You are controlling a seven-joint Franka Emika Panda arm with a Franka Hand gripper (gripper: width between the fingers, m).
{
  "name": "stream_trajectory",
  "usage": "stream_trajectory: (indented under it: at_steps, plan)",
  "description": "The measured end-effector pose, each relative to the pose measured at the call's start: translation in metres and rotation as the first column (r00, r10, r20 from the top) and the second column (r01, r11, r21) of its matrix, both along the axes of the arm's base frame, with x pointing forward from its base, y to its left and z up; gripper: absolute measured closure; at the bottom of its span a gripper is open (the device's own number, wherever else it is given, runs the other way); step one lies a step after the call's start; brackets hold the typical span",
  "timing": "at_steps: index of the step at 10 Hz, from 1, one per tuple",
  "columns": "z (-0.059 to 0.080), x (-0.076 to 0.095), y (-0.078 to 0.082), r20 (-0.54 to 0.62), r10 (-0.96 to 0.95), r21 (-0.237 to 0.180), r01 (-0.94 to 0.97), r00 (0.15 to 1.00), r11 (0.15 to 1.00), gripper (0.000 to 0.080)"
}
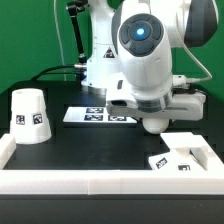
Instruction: Assemble lamp
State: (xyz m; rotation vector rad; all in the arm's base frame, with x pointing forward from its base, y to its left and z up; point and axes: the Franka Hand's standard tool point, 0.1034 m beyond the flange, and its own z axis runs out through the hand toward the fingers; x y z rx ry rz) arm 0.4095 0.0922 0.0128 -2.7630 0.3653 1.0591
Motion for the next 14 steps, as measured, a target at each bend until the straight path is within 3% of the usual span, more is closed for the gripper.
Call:
stream_trajectory:
  at_steps: [3, 4, 6, 9, 11, 13, 14]
  plan:
    - [0.000, 0.001, -0.003, 0.005, 0.007, 0.009, -0.007, 1.000, 1.000, 0.0223]
    - [0.007, 0.006, -0.007, 0.024, 0.033, 0.035, -0.033, 0.999, 0.999, 0.0223]
    - [0.039, 0.022, -0.017, 0.055, 0.049, 0.068, -0.053, 0.997, 0.996, 0.0223]
    - [0.074, 0.048, -0.027, 0.082, 0.047, 0.091, -0.054, 0.996, 0.994, 0.0222]
    - [0.070, 0.051, -0.027, 0.120, 0.041, 0.078, -0.051, 0.992, 0.996, 0.0222]
    - [0.066, 0.061, -0.031, 0.260, 0.044, 0.047, -0.058, 0.965, 0.997, 0.0222]
    - [0.063, 0.064, -0.043, 0.380, 0.071, 0.024, -0.086, 0.922, 0.996, 0.0222]
